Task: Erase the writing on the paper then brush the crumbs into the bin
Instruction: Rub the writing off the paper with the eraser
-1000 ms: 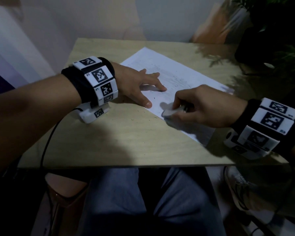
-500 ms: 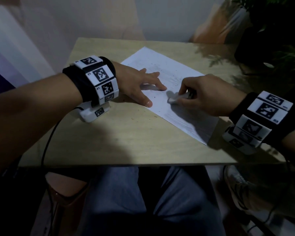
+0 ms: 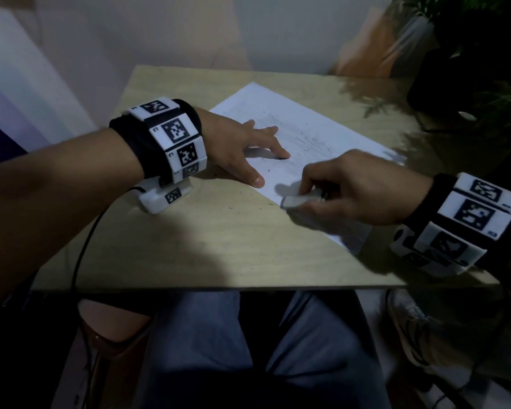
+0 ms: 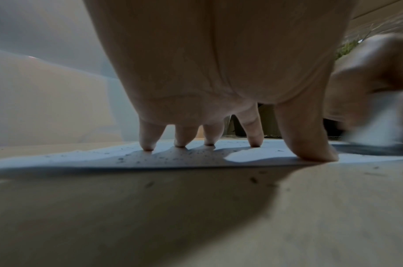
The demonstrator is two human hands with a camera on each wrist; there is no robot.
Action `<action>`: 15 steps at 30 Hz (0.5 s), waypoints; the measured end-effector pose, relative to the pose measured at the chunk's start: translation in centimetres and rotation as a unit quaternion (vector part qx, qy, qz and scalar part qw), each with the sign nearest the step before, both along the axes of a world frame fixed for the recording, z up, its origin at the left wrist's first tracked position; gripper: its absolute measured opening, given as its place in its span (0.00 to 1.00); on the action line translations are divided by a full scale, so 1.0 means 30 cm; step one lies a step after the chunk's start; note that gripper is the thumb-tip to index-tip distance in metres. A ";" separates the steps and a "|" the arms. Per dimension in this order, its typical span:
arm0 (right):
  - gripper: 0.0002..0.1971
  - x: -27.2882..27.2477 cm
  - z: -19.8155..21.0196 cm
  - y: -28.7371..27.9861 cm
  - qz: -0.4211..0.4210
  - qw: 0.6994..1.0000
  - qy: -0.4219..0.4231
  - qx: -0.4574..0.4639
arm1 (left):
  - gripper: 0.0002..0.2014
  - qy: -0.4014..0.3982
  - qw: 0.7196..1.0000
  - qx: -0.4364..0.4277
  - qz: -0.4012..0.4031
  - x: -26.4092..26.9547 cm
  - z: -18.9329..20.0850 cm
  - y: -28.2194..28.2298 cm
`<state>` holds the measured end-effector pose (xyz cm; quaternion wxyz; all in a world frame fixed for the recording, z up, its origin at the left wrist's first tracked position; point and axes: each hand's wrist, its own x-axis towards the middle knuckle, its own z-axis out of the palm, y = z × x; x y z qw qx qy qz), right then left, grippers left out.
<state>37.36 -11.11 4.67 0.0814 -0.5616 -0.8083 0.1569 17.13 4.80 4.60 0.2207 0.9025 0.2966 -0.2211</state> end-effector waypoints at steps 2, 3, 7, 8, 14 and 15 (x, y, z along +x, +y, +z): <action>0.15 0.003 0.006 0.000 -0.011 0.999 0.017 -0.028 | 0.37 0.002 1.000 0.005 -0.001 0.002 0.000 -0.001; 0.17 0.011 0.003 0.009 -0.037 0.999 0.007 -0.011 | 0.37 0.004 1.000 0.008 -0.002 0.003 0.000 0.000; 0.21 0.022 -0.016 0.029 -0.076 0.990 -0.059 0.101 | 0.37 0.004 1.000 0.008 -0.003 0.001 -0.001 0.002; 0.22 0.013 -0.017 0.021 -0.053 0.993 -0.051 0.094 | 0.37 0.004 1.000 0.006 -0.003 0.000 -0.001 0.003; 0.23 0.024 0.007 0.021 -0.085 0.996 0.018 -0.005 | 0.37 0.007 1.000 0.011 -0.006 0.003 0.000 0.001; 0.22 0.028 0.006 0.027 -0.096 0.995 -0.005 0.022 | 0.37 0.006 1.000 0.012 -0.006 0.003 0.000 0.001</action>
